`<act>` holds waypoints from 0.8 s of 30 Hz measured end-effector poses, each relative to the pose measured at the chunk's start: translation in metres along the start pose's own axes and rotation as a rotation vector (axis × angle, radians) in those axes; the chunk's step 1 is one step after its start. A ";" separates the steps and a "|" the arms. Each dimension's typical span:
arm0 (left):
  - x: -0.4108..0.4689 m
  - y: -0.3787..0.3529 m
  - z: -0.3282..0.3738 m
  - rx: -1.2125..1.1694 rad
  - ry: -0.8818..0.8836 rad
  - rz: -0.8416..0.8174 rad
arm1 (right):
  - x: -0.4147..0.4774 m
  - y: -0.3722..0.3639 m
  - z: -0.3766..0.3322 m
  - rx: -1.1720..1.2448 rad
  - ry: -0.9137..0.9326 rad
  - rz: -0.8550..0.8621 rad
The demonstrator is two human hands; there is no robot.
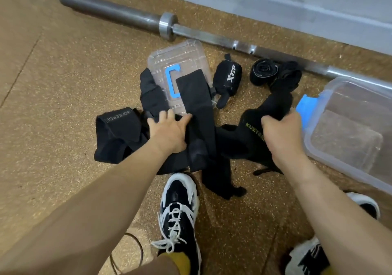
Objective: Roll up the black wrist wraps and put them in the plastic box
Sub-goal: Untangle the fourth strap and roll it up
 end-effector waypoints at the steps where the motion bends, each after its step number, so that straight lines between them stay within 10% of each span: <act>1: -0.002 0.002 0.011 -0.097 -0.011 0.006 | 0.002 0.000 -0.005 0.014 -0.002 -0.007; 5: -0.044 -0.020 0.070 -0.175 -0.110 -0.105 | 0.000 0.004 -0.001 0.060 -0.155 -0.133; 8: -0.056 -0.030 0.064 -0.200 -0.092 0.131 | -0.009 0.016 0.008 0.017 -0.262 -0.359; 13: -0.036 0.056 -0.002 -1.506 0.413 0.076 | -0.021 0.040 -0.024 -0.153 -0.184 -0.604; 19: -0.082 0.190 -0.056 -1.741 0.126 -0.116 | -0.043 0.052 -0.101 -0.124 0.079 -0.408; 24: -0.143 0.260 -0.066 -1.834 -0.091 -0.105 | -0.096 0.062 -0.175 0.029 0.381 -0.788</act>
Point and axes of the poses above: each hand's wrist, its own x-axis towards the middle knuckle, its own y-axis out of the back of the hand, z = x × y, the point moved 2 cm from there along x, towards the middle knuckle, and after that the axes turned 12 degrees about z, right-handed, at the moved point
